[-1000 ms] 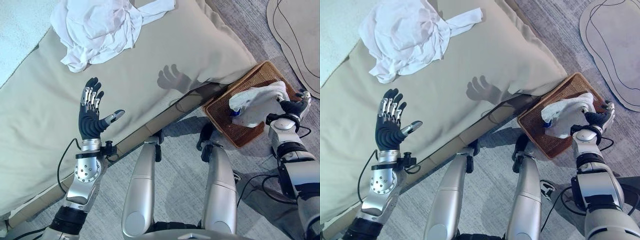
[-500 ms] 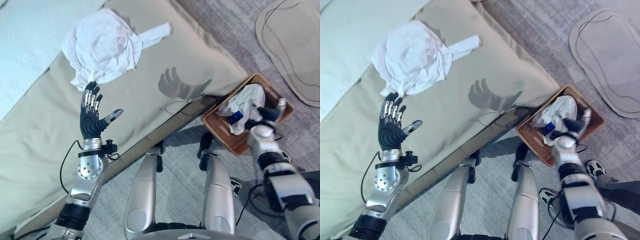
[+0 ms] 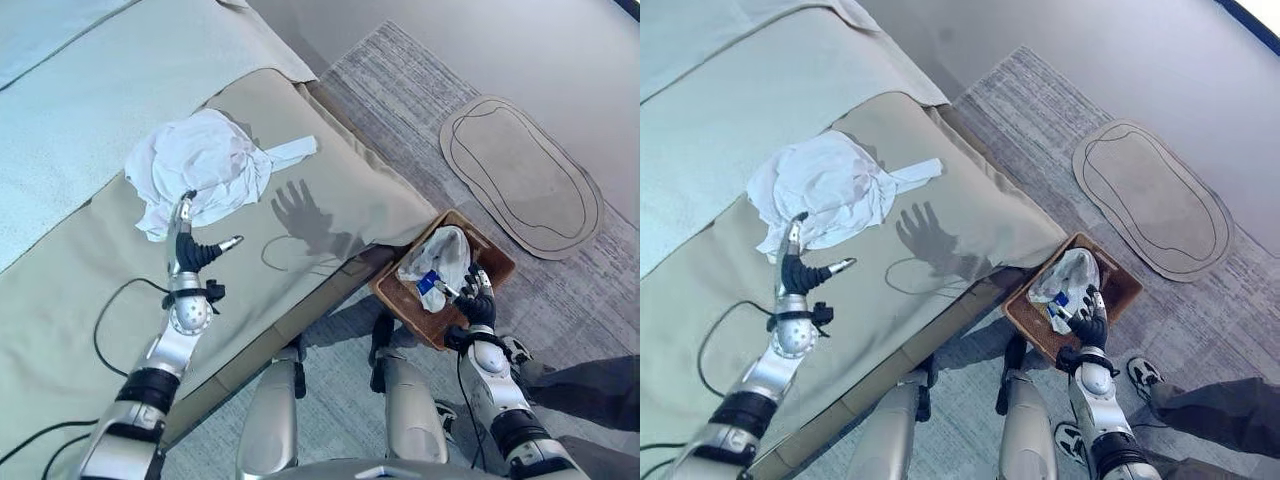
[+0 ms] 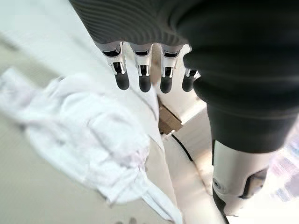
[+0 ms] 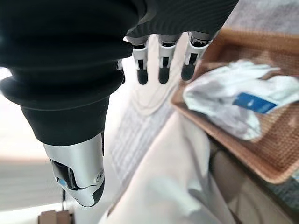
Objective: Pick up clothes into the bucket
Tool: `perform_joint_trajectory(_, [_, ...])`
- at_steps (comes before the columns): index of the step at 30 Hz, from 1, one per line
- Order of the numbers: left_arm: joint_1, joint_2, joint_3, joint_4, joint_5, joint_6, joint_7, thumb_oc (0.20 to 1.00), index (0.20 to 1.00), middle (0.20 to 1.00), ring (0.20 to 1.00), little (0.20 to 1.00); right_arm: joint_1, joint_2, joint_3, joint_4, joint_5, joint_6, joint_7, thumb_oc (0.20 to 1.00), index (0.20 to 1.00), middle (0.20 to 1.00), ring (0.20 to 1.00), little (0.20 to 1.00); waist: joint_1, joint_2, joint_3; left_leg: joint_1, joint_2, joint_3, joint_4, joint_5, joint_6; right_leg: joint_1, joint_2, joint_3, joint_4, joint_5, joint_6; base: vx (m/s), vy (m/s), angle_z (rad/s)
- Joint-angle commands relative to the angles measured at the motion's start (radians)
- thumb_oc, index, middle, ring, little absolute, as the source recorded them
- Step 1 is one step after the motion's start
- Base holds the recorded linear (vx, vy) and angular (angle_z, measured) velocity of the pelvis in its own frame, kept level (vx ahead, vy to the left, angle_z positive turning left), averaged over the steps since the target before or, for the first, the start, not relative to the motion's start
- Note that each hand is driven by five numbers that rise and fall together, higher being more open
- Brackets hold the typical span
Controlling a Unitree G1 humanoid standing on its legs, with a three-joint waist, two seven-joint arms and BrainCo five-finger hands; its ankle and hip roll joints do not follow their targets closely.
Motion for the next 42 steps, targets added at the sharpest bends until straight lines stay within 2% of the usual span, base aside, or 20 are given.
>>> perform_joint_trajectory(1, [-0.084, 0.103, 0.034, 0.03, 0.101, 0.058, 0.118, 1.0, 1.0, 1.0, 1.0, 1.0, 0.008, -0.029, -0.005, -0.094, 0.029, -0.074, -0.004, 1.0, 1.0, 1.0, 1.0, 1.0, -0.039, -0.057, 0.04, -0.086, 0.009, 0.006, 0.108, -0.048, -0.003, 0.082, -0.115, 0.043, -0.078, 0.098, 0.101, 0.03, 0.096, -0.12])
perform_joint_trajectory(2, [-0.086, 0.103, 0.033, 0.031, 0.101, 0.058, 0.119, 1.0, 1.0, 1.0, 1.0, 1.0, 0.008, -0.029, -0.005, -0.094, 0.029, -0.074, -0.004, 1.0, 1.0, 1.0, 1.0, 1.0, -0.039, -0.057, 0.04, -0.087, 0.009, 0.006, 0.109, -0.048, -0.003, 0.081, -0.115, 0.043, -0.078, 0.098, 0.101, 0.0, 0.086, -0.18])
perform_joint_trajectory(3, [-0.153, 0.144, 0.022, 0.106, 0.141, 0.108, 0.164, 1.0, 1.0, 1.0, 1.0, 1.0, 0.01, -0.039, -0.003, -0.114, 0.025, -0.08, -0.008, 1.0, 1.0, 1.0, 1.0, 1.0, -0.053, -0.067, 0.05, -0.123, 0.012, 0.012, 0.131, -0.055, -0.003, 0.066, -0.115, 0.045, -0.088, 0.106, 0.106, -0.01, 0.074, -0.24])
perform_joint_trajectory(5, [-0.19, 0.157, 0.01, 0.141, 0.155, 0.129, 0.178, 1.0, 1.0, 1.0, 1.0, 1.0, 0.007, -0.044, 0.001, -0.123, 0.025, -0.083, -0.008, 1.0, 1.0, 1.0, 1.0, 1.0, -0.058, -0.072, 0.053, -0.14, 0.015, 0.015, 0.139, -0.057, -0.004, 0.056, -0.115, 0.045, -0.092, 0.109, 0.107, -0.01, 0.057, -0.2])
perform_joint_trajectory(7, [-0.273, 0.198, -0.027, 0.212, 0.197, 0.187, 0.211, 1.0, 1.0, 1.0, 1.0, 1.0, 0.004, -0.056, 0.007, -0.132, 0.027, -0.091, -0.011, 1.0, 1.0, 1.0, 1.0, 1.0, -0.07, -0.08, 0.059, -0.174, 0.016, 0.018, 0.151, -0.06, -0.005, 0.034, -0.115, 0.048, -0.103, 0.121, 0.111, -0.01, 0.049, -0.22])
perform_joint_trajectory(9, [-0.355, 0.244, -0.069, 0.29, 0.229, 0.234, 0.217, 1.0, 1.0, 1.0, 1.0, 1.0, 0.007, -0.064, 0.02, -0.149, 0.039, -0.098, -0.005, 1.0, 1.0, 1.0, 1.0, 1.0, -0.084, -0.089, 0.064, -0.212, 0.017, 0.018, 0.153, -0.058, -0.007, 0.005, -0.114, 0.048, -0.118, 0.138, 0.118, -0.02, 0.05, -0.08])
perform_joint_trajectory(11, [-0.392, 0.261, -0.088, 0.321, 0.239, 0.249, 0.223, 1.0, 1.0, 1.0, 1.0, 1.0, 0.009, -0.068, 0.024, -0.16, 0.043, -0.103, 0.001, 1.0, 1.0, 1.0, 1.0, 1.0, -0.089, -0.094, 0.065, -0.231, 0.018, 0.018, 0.157, -0.057, -0.008, -0.008, -0.112, 0.049, -0.124, 0.143, 0.119, -0.02, 0.009, -0.01])
perform_joint_trajectory(12, [-0.463, 0.284, -0.131, 0.403, 0.242, 0.279, 0.215, 1.0, 1.0, 1.0, 1.0, 1.0, 0.01, -0.077, 0.036, -0.17, 0.059, -0.111, 0.012, 1.0, 1.0, 1.0, 1.0, 1.0, -0.101, -0.102, 0.068, -0.261, 0.019, 0.019, 0.163, -0.053, -0.01, -0.028, -0.108, 0.052, -0.135, 0.155, 0.122, 0.03, 0.006, -0.04])
perform_joint_trajectory(13, [-0.491, 0.293, -0.147, 0.443, 0.241, 0.29, 0.208, 1.0, 1.0, 1.0, 1.0, 1.0, 0.014, -0.082, 0.046, -0.184, 0.067, -0.116, 0.019, 1.0, 1.0, 1.0, 1.0, 1.0, -0.106, -0.105, 0.066, -0.263, 0.028, 0.011, 0.173, -0.082, -0.02, -0.028, -0.097, 0.059, -0.138, 0.142, 0.13, 0.02, 0.015, -0.04])
perform_joint_trajectory(19, [-0.625, 0.315, -0.239, 0.601, 0.253, 0.311, 0.153, 1.0, 1.0, 1.0, 1.0, 1.0, 0.019, -0.104, 0.066, -0.219, 0.085, -0.125, 0.047, 1.0, 1.0, 1.0, 1.0, 1.0, -0.138, -0.127, 0.065, -0.318, 0.038, 0.012, 0.181, -0.076, -0.023, -0.077, -0.083, 0.066, -0.163, 0.166, 0.136, 0.0, 0.006, 0.0])
perform_joint_trajectory(28, [-0.678, 0.365, -0.262, 0.697, 0.261, 0.345, 0.082, 1.0, 1.0, 1.0, 1.0, 1.0, 0.036, -0.138, 0.051, -0.293, 0.088, -0.132, 0.076, 1.0, 1.0, 1.0, 1.0, 1.0, -0.172, -0.136, 0.046, -0.359, 0.05, 0.024, 0.193, -0.078, -0.022, -0.129, -0.07, 0.087, -0.176, 0.188, 0.143, -0.02, 0.032, -0.06])
perform_joint_trajectory(31, [-0.692, 0.397, -0.226, 0.742, 0.194, 0.332, 0.01, 1.0, 1.0, 1.0, 1.0, 1.0, 0.043, -0.156, 0.034, -0.333, 0.091, -0.122, 0.092, 1.0, 1.0, 1.0, 1.0, 1.0, -0.188, -0.136, 0.038, -0.371, 0.057, 0.027, 0.191, -0.076, -0.022, -0.149, -0.065, 0.095, -0.182, 0.199, 0.144, -0.02, 0.03, -0.2])
perform_joint_trajectory(35, [-0.691, 0.376, -0.116, 0.777, -0.023, 0.274, -0.062, 1.0, 1.0, 1.0, 1.0, 1.0, 0.041, -0.147, 0.02, -0.339, 0.094, -0.102, 0.09, 1.0, 1.0, 1.0, 1.0, 1.0, -0.193, -0.132, 0.035, -0.376, 0.056, 0.035, 0.184, -0.074, -0.021, -0.157, -0.065, 0.096, -0.188, 0.204, 0.146, -0.01, 0.017, -0.24])
perform_joint_trajectory(37, [-0.697, 0.368, -0.098, 0.787, -0.071, 0.263, -0.089, 1.0, 1.0, 1.0, 1.0, 1.0, 0.041, -0.143, 0.014, -0.334, 0.09, -0.094, 0.086, 1.0, 1.0, 1.0, 1.0, 1.0, -0.193, -0.126, 0.034, -0.377, 0.053, 0.036, 0.182, -0.073, -0.02, -0.158, -0.067, 0.094, -0.188, 0.204, 0.147, 0.0, 0.018, -0.07])
perform_joint_trajectory(38, [-0.7, 0.369, -0.089, 0.794, -0.091, 0.263, -0.105, 0.573, 0.573, 0.573, 0.573, 0.573, 0.041, -0.139, 0.016, -0.336, 0.089, -0.092, 0.091, 1.0, 1.0, 1.0, 1.0, 1.0, -0.193, -0.125, 0.033, -0.378, 0.052, 0.036, 0.181, -0.073, -0.02, -0.159, -0.067, 0.094, -0.189, 0.204, 0.147, 0.0, 0.018, -0.21])
perform_joint_trajectory(39, [-0.702, 0.371, -0.085, 0.8, -0.102, 0.262, -0.117, 0.313, 0.313, 0.313, 0.313, 0.313, 0.042, -0.138, 0.016, -0.333, 0.089, -0.088, 0.096, 1.0, 1.0, 1.0, 1.0, 1.0, -0.193, -0.124, 0.03, -0.38, 0.051, 0.035, 0.182, -0.073, -0.02, -0.161, -0.068, 0.093, -0.188, 0.204, 0.147, 0.0, 0.008, -0.11])
perform_joint_trajectory(40, [-0.706, 0.372, -0.084, 0.805, -0.108, 0.262, -0.124, 0.2, 0.2, 0.2, 0.2, 0.2, 0.042, -0.137, 0.017, -0.331, 0.087, -0.084, 0.101, 1.0, 1.0, 1.0, 1.0, 1.0, -0.193, -0.122, 0.028, -0.382, 0.051, 0.034, 0.183, -0.073, -0.02, -0.163, -0.069, 0.092, -0.188, 0.205, 0.147, 0.0, 0.0, 0.0])
perform_joint_trajectory(42, [-0.706, 0.373, -0.074, 0.806, -0.132, 0.259, -0.136, 0.2, 0.2, 0.2, 0.2, 0.2, 0.043, -0.134, 0.017, -0.335, 0.09, -0.082, 0.105, 1.0, 1.0, 1.0, 1.0, 1.0, -0.193, -0.121, 0.025, -0.383, 0.05, 0.033, 0.18, -0.073, -0.02, -0.164, -0.068, 0.091, -0.19, 0.205, 0.147, 0.0, 0.005, 0.06])
